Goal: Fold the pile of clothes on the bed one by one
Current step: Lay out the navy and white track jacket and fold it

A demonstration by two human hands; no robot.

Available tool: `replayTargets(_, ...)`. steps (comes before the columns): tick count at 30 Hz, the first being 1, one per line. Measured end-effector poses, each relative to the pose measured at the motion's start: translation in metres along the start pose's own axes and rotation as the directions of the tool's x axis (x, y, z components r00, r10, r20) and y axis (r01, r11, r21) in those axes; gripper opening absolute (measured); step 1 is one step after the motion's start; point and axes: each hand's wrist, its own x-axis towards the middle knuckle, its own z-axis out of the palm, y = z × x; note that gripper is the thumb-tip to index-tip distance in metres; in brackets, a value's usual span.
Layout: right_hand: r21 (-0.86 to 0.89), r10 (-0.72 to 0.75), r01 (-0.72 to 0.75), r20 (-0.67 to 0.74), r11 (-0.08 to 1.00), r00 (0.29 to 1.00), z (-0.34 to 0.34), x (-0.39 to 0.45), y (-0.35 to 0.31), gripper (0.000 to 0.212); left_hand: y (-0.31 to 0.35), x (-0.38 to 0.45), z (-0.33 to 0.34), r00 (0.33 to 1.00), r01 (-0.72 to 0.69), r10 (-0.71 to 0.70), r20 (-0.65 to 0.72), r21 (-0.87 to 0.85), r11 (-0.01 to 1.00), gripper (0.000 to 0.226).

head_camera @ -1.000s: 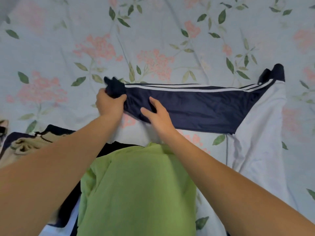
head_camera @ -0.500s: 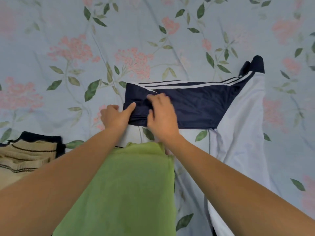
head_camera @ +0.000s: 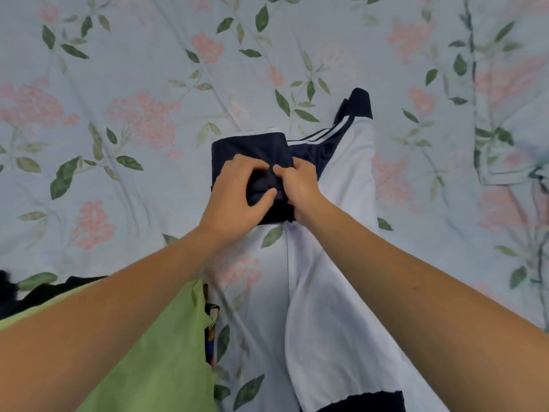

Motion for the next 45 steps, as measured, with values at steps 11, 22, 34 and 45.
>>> replayTargets(11,-0.259,-0.099,0.027,-0.27,0.966,0.958,-0.154,0.03,0.013,0.014,0.013,0.012,0.092,0.945,-0.026,-0.071,0.318,0.289,0.957,0.061)
replayTargets(22,-0.874,-0.445,0.484,0.412,0.055,0.795,-0.199,0.031,0.09,0.065,0.006,-0.011,0.139,0.945,-0.139,-0.083,0.316,0.618,0.774,0.07)
replayTargets(34,-0.569,-0.131,0.808,0.822,-0.154,0.554,-0.294,-0.144,0.217,0.079,0.041,-0.27,0.126,0.845,-0.24,-0.068,0.53,0.491,0.838,0.092)
replayTargets(45,-0.581,-0.234,0.813,0.796,-0.033,0.559,-0.309,-0.208,0.284,0.094,0.035,-0.335,0.15,0.906,-0.273,0.05,0.421,0.489,0.829,0.095)
